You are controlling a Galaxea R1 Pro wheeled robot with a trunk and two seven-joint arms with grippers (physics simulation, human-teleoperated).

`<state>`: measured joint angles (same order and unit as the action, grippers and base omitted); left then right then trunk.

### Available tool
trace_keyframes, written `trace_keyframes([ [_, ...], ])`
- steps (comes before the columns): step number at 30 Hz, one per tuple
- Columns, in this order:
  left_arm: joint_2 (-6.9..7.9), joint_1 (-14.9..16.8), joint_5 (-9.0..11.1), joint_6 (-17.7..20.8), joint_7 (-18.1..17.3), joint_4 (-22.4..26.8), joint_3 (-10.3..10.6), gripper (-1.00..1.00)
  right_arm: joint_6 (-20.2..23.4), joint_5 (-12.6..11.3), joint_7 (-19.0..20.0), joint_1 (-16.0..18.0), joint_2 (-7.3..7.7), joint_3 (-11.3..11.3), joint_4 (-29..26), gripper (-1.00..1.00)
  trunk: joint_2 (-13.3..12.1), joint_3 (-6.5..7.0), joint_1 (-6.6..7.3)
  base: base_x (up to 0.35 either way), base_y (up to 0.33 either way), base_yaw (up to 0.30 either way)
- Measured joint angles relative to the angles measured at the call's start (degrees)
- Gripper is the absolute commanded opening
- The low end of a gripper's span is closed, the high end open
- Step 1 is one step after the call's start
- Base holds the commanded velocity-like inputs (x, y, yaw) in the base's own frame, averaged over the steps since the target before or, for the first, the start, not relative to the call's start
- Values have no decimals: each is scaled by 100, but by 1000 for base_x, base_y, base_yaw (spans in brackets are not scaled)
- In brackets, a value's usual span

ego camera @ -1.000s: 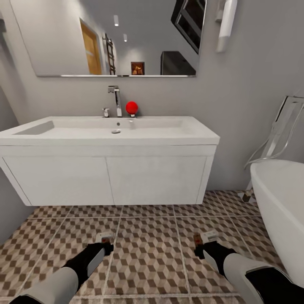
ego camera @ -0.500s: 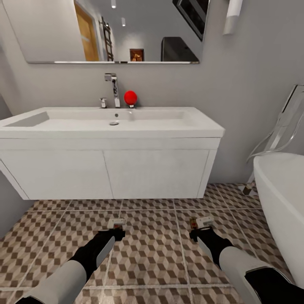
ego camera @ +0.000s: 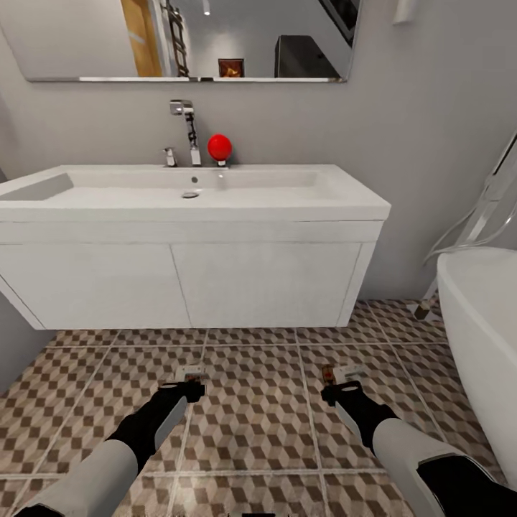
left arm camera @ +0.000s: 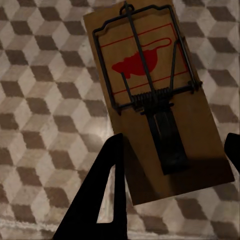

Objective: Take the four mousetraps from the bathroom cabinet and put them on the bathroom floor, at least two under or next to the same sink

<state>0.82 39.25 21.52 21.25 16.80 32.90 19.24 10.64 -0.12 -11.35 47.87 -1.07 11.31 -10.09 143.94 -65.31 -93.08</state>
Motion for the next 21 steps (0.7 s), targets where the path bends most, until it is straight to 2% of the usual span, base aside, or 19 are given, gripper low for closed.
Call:
trace_keyframes([
  [7, 352, 0, 45, 2, 9, -35, -49, -100, -212, 10, -4, 2, -3, -3, 0, -100, 9, -155, -18, 0, 0, 0],
  [15, 447, 0, 61, 0, 32, -6, -66, -100, -298, -4, -4, 2, 17, -6, 0, -100, 20, -333, -39, 0, 0, 0],
  [21, 524, 0, 70, -2, 35, 17, -73, -100, -474, -25, -5, 2, 114, -19, 71, -100, 28, -466, -54, 0, 0, 0],
])
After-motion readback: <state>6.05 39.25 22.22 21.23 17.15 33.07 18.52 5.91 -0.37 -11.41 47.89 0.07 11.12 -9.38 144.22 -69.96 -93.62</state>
